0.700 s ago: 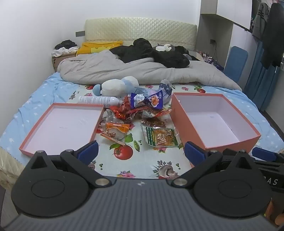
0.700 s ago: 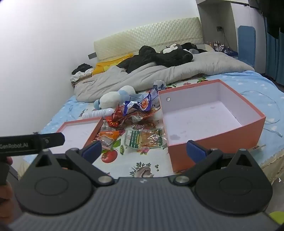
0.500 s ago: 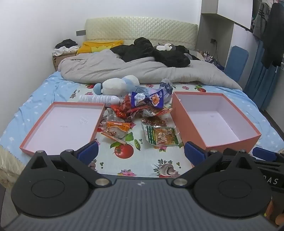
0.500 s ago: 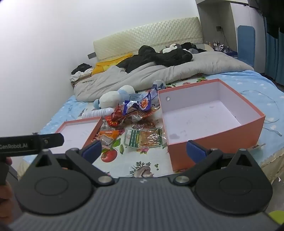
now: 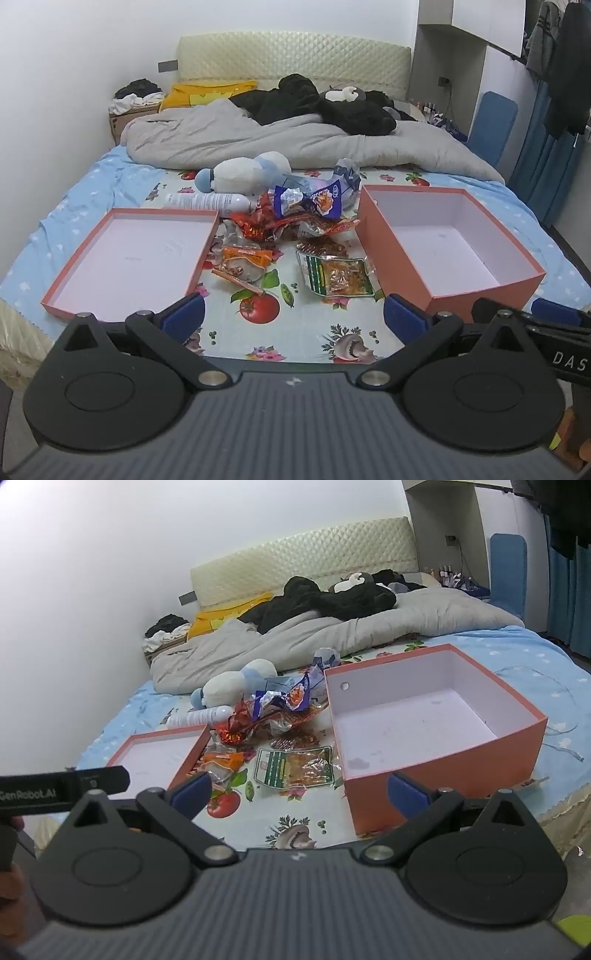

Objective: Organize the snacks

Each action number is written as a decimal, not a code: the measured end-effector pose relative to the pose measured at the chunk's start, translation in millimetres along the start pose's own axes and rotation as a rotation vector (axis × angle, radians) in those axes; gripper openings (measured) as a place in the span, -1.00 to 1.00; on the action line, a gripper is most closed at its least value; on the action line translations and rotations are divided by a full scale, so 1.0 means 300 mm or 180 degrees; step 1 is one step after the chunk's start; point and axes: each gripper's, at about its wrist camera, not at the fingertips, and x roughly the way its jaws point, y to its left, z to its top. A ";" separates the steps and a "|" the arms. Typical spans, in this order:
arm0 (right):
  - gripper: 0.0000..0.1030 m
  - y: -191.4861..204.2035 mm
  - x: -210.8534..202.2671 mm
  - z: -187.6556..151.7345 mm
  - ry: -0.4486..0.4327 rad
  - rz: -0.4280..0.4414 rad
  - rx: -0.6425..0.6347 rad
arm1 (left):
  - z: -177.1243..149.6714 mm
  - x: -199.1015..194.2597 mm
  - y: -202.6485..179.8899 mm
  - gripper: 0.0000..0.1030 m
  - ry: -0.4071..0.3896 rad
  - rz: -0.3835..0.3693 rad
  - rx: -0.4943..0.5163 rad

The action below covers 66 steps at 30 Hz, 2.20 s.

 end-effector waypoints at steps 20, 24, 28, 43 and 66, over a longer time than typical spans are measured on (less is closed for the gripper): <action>1.00 0.012 0.067 0.007 0.0113 -0.0022 -0.0046 | 0.003 0.055 0.039 1.00 0.0075 0.0038 -0.0078; 1.00 0.010 0.073 0.006 0.0099 -0.0042 -0.0042 | 0.003 0.057 0.044 1.00 0.0071 0.0032 -0.0088; 1.00 0.016 0.066 0.003 0.0096 -0.0047 -0.0042 | -0.001 0.059 0.046 1.00 0.0064 0.0032 -0.0077; 1.00 0.019 0.061 -0.004 0.0094 -0.0008 -0.0017 | -0.002 0.050 0.049 1.00 0.0034 0.0026 -0.0086; 1.00 0.037 0.037 -0.031 0.0048 -0.0026 -0.0061 | -0.028 0.024 0.051 1.00 0.0000 -0.0027 -0.0071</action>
